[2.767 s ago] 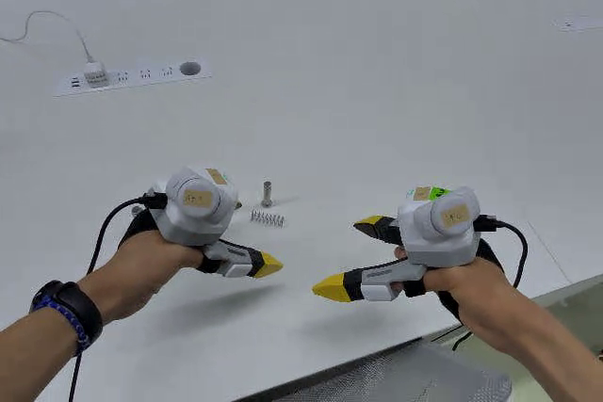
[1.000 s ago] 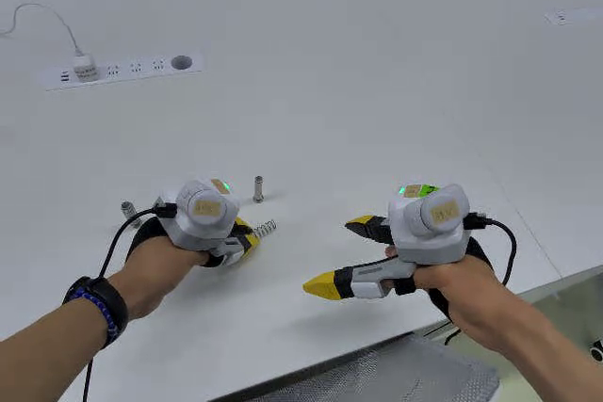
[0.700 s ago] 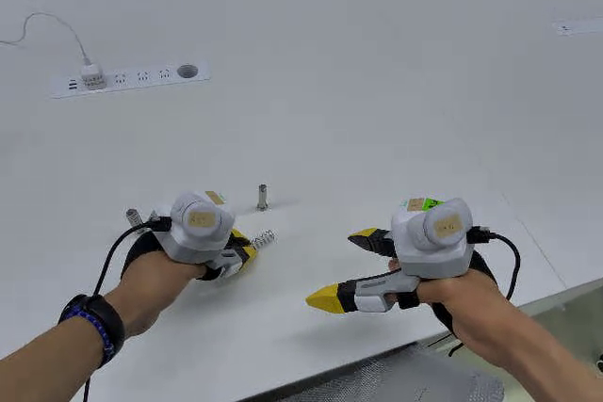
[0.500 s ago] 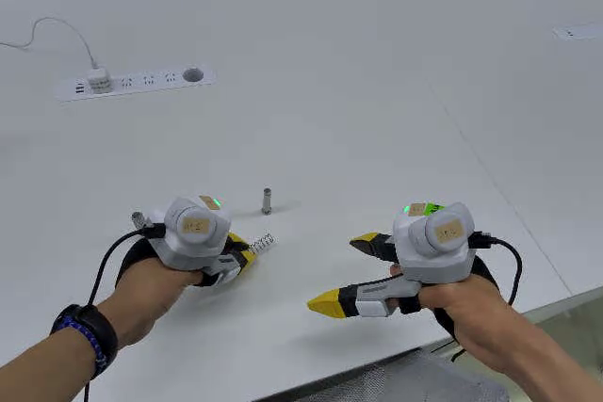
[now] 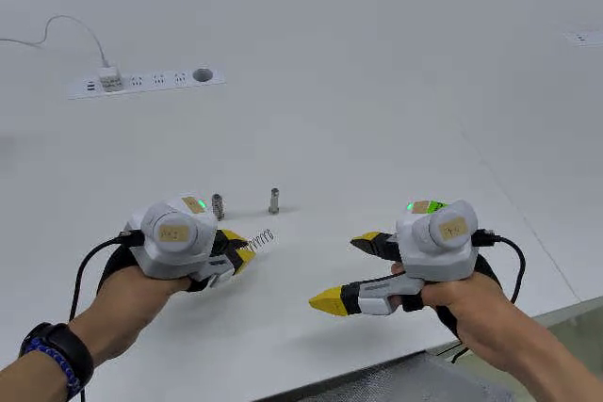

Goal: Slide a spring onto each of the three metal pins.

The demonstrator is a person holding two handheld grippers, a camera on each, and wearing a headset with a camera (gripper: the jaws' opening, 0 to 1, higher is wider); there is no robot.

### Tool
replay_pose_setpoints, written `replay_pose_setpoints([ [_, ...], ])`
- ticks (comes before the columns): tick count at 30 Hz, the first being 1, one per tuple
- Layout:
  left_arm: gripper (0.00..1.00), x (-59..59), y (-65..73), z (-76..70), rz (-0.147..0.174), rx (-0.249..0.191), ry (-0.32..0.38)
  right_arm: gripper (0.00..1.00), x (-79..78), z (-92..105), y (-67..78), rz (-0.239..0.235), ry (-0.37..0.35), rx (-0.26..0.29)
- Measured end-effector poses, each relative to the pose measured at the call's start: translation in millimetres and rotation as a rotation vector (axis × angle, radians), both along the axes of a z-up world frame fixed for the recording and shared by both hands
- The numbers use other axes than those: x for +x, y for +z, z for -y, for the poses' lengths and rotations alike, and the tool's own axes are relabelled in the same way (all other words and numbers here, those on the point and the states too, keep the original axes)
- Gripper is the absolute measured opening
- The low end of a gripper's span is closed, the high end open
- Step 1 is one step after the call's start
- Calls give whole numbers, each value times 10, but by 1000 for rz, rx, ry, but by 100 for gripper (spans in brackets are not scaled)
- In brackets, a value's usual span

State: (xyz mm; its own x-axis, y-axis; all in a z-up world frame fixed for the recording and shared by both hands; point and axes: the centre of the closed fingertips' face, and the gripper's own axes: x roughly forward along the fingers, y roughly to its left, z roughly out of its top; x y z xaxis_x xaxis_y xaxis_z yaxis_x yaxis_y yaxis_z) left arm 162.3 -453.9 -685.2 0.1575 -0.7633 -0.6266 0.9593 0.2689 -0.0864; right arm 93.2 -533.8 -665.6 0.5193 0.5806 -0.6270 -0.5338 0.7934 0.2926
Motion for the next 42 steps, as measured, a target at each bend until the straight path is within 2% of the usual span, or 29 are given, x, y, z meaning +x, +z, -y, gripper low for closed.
replay_pose_setpoints([
  [9, 11, -64, 195, -89, 38, -17, -17, 76, 41, -44, 54, 11, 15, 9],
  [21, 11, -181, 294, -200, 59, -21, -30, 75, 73, -160, 98, 17, 45, 28],
  [27, 11, -187, 317, -228, 66, -19, -33, 74, 101, -220, 128, 24, 60, 41],
  [35, 11, -202, 367, -218, 80, -21, -52, 72, 162, -300, 195, 37, 86, 58],
  [42, 11, -272, 445, -161, 93, -27, -89, 68, 228, -358, 272, 50, 100, 88],
])
